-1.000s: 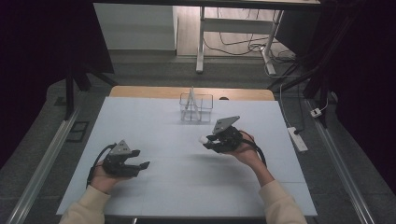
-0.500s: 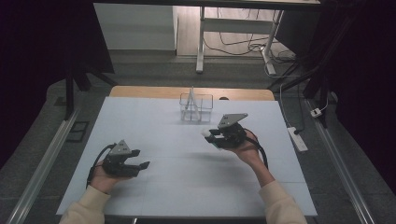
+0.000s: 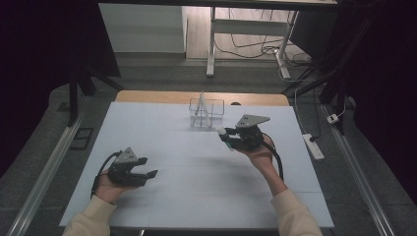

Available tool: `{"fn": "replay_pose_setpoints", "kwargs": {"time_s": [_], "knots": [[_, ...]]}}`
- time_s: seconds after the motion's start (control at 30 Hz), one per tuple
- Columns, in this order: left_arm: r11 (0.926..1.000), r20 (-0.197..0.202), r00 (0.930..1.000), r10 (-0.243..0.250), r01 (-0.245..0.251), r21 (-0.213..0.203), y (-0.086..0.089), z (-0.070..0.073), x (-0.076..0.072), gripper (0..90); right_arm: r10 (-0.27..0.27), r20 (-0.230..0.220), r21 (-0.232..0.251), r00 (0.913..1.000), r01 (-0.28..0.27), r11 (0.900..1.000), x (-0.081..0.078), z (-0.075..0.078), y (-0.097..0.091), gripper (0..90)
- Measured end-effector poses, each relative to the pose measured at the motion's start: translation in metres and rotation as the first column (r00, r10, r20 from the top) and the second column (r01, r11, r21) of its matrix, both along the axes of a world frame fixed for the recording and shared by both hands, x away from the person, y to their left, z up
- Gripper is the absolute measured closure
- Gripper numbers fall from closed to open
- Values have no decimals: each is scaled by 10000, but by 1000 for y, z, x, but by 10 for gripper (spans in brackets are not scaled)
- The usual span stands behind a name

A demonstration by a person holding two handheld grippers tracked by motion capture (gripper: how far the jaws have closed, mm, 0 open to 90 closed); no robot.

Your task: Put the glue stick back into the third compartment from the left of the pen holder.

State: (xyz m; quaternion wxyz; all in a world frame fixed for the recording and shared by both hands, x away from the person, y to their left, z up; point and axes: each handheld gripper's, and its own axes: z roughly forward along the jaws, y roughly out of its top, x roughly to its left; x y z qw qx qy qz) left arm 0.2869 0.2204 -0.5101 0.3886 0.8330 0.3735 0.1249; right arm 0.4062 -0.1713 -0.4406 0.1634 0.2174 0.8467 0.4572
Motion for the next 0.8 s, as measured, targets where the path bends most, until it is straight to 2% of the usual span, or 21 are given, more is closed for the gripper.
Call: {"fn": "replay_pose_setpoints", "kwargs": {"time_s": [0.13, 0.57, 0.8], "knots": [[10000, -31, 10000, 10, -10, -38, 1, 0, 0, 335, -218, 177, 227, 9996, 214, 9995, 3, 3, -1, 644], [10000, -50, 10000, -18, 18, -55, 0, 0, 1, 331, -854, -102, 1087, 9963, 860, 9904, 20, 14, 2, 643], [10000, -59, 10000, -24, 24, -73, 0, -1, 1, 330, -989, -75, 1178, 9951, 990, 9881, 26, 19, 7, 643]]}}
